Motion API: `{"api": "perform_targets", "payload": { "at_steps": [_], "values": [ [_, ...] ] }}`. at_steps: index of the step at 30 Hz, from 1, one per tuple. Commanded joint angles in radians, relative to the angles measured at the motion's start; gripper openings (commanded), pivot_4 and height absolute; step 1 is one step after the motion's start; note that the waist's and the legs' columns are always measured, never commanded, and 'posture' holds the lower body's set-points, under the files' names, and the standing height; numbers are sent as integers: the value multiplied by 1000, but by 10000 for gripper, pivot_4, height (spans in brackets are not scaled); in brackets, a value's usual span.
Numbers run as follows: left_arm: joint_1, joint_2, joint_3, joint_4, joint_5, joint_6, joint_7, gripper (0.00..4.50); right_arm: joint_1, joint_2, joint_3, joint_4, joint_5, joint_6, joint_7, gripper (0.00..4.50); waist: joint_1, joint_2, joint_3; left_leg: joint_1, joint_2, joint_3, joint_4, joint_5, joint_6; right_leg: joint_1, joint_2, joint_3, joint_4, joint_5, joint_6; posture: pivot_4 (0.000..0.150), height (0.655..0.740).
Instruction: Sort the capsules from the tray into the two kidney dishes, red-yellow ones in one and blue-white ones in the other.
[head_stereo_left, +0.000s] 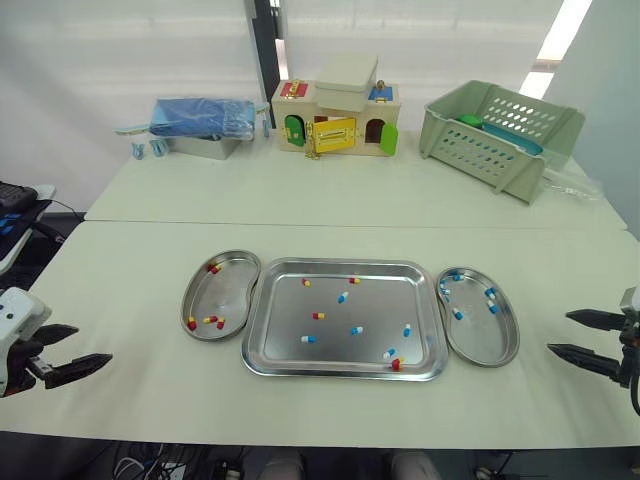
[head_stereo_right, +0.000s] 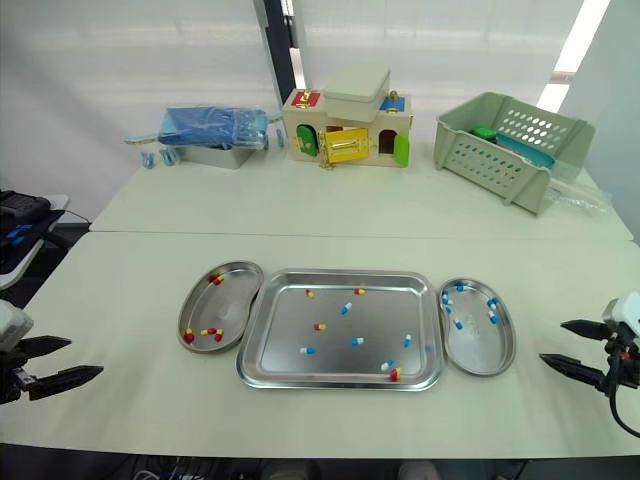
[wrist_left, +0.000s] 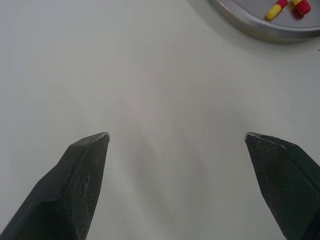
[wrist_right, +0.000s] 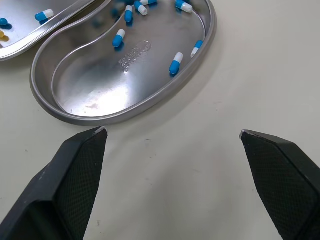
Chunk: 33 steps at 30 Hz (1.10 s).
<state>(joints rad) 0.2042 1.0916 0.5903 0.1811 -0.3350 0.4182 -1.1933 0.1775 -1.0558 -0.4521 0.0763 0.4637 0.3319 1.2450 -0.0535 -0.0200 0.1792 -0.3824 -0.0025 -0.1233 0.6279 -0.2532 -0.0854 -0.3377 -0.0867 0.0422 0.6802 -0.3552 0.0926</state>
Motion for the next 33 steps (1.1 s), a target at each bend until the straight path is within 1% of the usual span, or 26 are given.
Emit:
{"api": "perform_targets", "payload": {
  "at_steps": [1,4,7,10,13,16,18,22,28,33],
  "values": [
    [-24,9,-8,-105,-44,64,1,44801,56,29,-50,-111,41,-28,45,45000,1,0,0,0,0,0,0,0,0,0,0,0,0,0,0,1500,7400],
    [-77,10,-51,-164,-74,116,8,44801,147,104,-77,-266,99,-19,42,45000,8,0,0,-1,0,-1,0,0,0,0,0,-1,0,0,0,1500,7400],
    [-169,38,-149,-253,-102,175,-7,44801,271,199,-75,-476,155,8,1,45000,16,0,0,-1,0,-1,0,0,0,0,0,0,0,0,0,1500,7400],
    [-275,62,-279,-275,-73,162,-34,44801,350,315,-35,-631,175,-26,-65,45000,20,0,0,-1,0,-1,1,0,0,1,0,-1,0,0,0,1500,7400],
    [-396,63,-411,-247,-32,127,-65,44801,379,433,24,-717,162,-93,-126,45000,13,0,0,0,0,0,0,0,0,1,0,0,0,0,0,1500,7400],
    [-546,26,-550,-220,16,89,-101,44801,412,523,120,-757,88,-187,-160,45000,12,0,0,0,0,-1,0,0,0,0,1,0,1,0,0,1500,7400],
    [-620,1,-618,-198,45,60,-124,44801,428,561,167,-772,70,-214,-188,45000,12,0,0,0,0,-1,1,0,0,0,1,-1,0,0,0,1500,7400],
    [-781,-77,-781,-129,149,-82,-206,44801,450,627,271,-764,-17,-315,-235,45000,13,0,0,0,0,-1,1,0,0,0,1,-1,0,0,0,1500,7400],
    [-949,-196,-907,45,251,-279,-294,44801,470,646,345,-750,-70,-389,-283,45000,8,0,0,0,0,-2,1,0,0,0,2,-1,0,0,0,1500,7400],
    [-1065,-295,-971,221,332,-419,-327,44801,470,666,403,-721,-111,-443,-333,45000,7,0,0,0,-1,-2,2,0,0,1,2,-1,0,0,0,1500,7400]
  ]
}}
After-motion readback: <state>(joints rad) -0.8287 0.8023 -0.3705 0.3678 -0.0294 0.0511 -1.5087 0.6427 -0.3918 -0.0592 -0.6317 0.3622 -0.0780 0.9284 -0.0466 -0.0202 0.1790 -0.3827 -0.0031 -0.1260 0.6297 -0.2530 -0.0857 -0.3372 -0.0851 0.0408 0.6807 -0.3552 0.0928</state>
